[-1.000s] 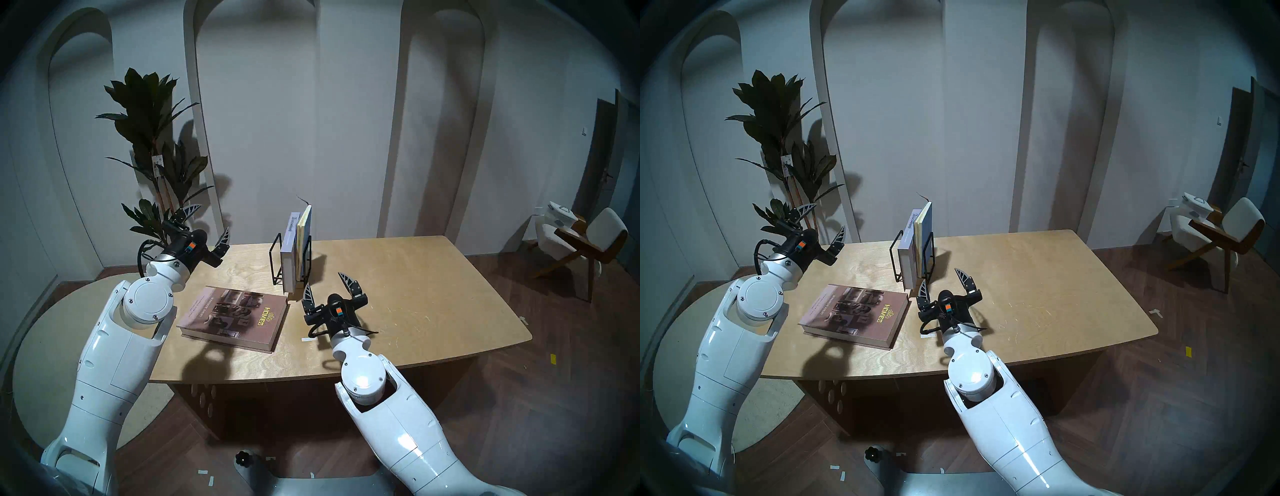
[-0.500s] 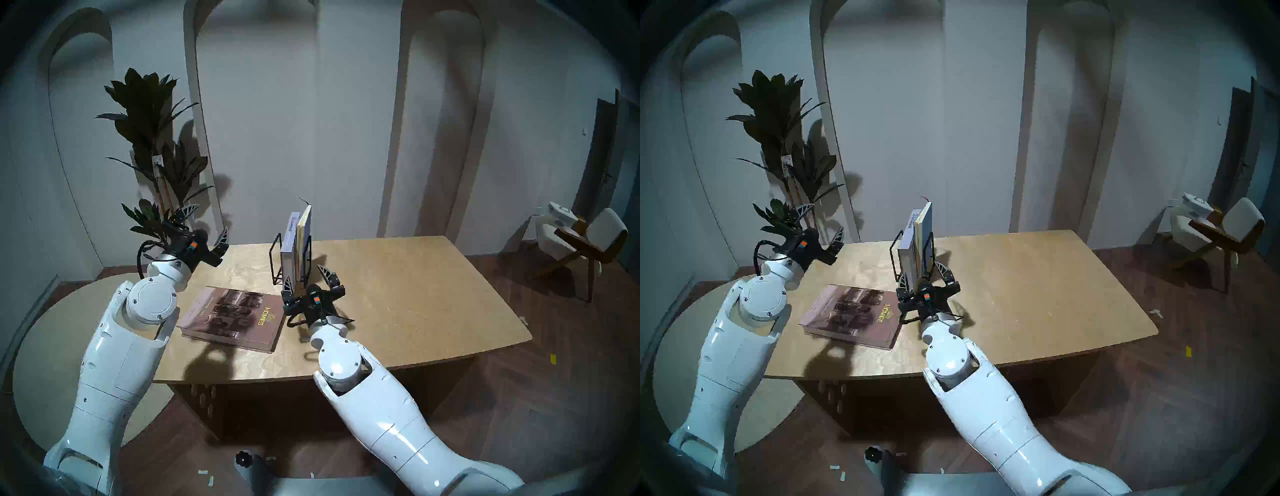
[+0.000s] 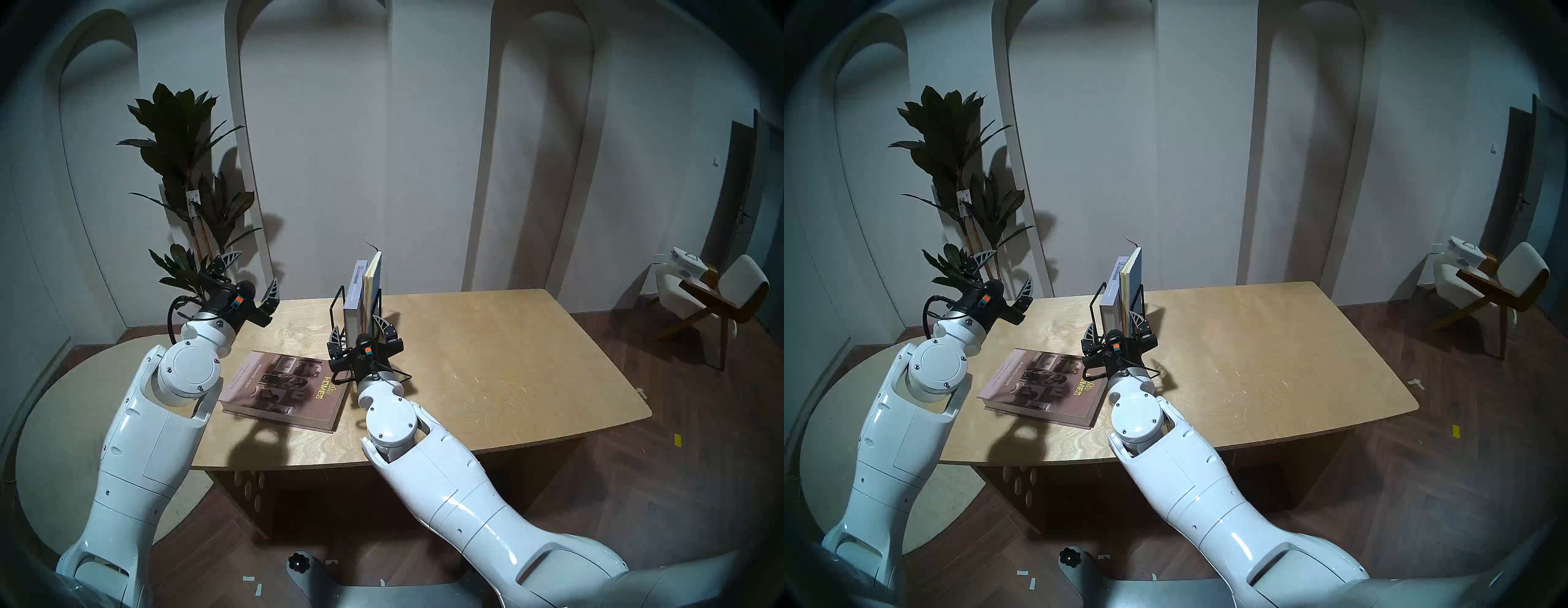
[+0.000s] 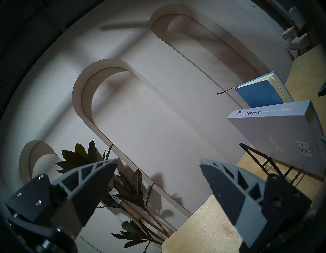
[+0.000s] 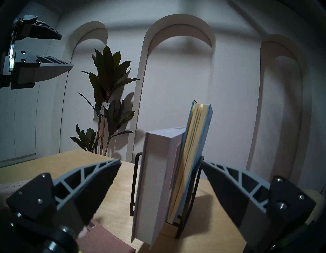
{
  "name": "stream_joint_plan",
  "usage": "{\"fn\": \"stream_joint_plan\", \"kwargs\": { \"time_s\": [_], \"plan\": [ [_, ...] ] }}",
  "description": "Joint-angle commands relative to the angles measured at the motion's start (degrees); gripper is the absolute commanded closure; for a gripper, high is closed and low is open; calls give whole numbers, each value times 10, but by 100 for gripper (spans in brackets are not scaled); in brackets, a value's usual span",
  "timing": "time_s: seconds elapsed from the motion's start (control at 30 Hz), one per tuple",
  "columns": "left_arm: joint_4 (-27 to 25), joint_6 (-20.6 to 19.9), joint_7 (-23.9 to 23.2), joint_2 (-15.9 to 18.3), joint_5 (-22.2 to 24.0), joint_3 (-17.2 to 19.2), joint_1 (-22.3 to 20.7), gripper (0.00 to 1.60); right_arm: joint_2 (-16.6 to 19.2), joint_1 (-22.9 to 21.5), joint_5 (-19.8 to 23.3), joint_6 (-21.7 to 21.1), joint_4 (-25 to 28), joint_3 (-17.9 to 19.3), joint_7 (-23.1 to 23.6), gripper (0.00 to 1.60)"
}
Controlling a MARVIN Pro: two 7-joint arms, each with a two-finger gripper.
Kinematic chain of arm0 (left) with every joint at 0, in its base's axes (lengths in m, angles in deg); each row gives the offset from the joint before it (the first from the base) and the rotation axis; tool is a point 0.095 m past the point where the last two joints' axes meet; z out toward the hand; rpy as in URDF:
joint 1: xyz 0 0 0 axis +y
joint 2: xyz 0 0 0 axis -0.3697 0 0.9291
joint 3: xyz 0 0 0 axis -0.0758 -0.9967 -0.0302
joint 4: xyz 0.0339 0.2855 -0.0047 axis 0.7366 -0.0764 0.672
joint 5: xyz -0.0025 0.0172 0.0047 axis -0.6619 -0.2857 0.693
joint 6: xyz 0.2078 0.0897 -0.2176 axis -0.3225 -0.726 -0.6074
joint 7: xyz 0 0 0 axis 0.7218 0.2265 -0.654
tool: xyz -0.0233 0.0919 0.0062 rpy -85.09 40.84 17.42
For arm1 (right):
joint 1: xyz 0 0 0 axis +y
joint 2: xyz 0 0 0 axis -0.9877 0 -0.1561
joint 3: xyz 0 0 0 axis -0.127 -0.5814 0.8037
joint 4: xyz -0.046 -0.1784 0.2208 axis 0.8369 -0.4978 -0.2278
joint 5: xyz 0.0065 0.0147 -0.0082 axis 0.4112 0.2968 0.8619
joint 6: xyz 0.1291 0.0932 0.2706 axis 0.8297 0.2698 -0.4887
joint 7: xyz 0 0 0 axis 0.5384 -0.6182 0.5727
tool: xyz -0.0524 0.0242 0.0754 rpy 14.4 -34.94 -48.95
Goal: Stack the books into one stack
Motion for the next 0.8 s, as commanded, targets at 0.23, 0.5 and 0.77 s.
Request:
{"fn": "stream_joint_plan", "kwargs": {
  "time_s": [0.23,0.5,0.77],
  "plan": [
    [-20,-9,11,-3,-9,4,-5,0,-74,-96,67,7,-101,-23,-47,0],
    [-25,-18,15,-6,-16,4,-3,0,-108,-130,99,19,-177,-25,-79,0],
    [-29,-25,19,-9,-22,4,-1,0,-135,-153,118,45,-242,-17,-108,0]
  ]
}}
